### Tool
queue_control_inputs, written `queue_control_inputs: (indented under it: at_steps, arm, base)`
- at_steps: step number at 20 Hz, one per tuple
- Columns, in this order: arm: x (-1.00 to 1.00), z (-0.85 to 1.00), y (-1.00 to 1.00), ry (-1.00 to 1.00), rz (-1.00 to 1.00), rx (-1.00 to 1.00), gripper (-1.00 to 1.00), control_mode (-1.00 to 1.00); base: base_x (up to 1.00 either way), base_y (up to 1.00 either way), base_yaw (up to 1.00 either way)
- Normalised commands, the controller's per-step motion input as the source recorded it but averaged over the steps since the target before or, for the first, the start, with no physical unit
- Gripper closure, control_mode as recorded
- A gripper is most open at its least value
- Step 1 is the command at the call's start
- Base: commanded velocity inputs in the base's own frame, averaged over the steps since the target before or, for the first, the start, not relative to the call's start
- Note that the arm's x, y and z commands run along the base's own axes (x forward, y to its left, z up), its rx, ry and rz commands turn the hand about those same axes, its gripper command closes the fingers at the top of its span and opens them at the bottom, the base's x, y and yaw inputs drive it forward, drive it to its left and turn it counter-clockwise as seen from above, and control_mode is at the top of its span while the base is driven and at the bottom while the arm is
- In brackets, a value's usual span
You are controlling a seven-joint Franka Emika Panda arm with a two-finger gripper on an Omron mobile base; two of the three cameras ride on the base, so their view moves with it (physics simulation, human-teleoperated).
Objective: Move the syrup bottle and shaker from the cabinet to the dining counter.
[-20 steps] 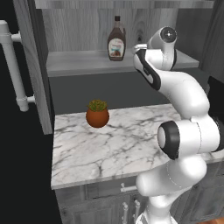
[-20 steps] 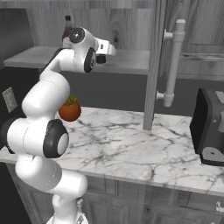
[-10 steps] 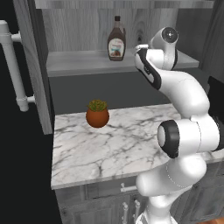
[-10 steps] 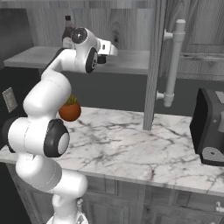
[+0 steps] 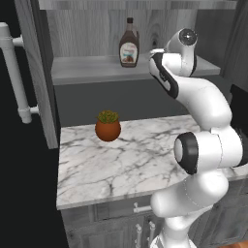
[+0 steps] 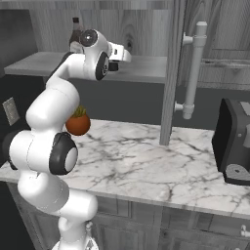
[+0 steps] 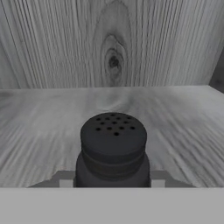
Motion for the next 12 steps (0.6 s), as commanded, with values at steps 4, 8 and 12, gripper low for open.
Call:
queue_control_inputs:
  at_steps: [4,8,12]
  arm:
    - [-0.48,-0.05,0.0,-0.25,0.0,0.0,1.0,-1.0]
    - [-0.85,-0.01,0.0,-0.26,0.0,0.0,1.0,-1.0]
    - [-1.0,0.05,0.0,-0.07,0.0,0.0,1.0,-1.0]
  base:
    - [0.0,0.0,0.0]
    - [0.0,0.0,0.0]
    - [0.0,0.0,0.0]
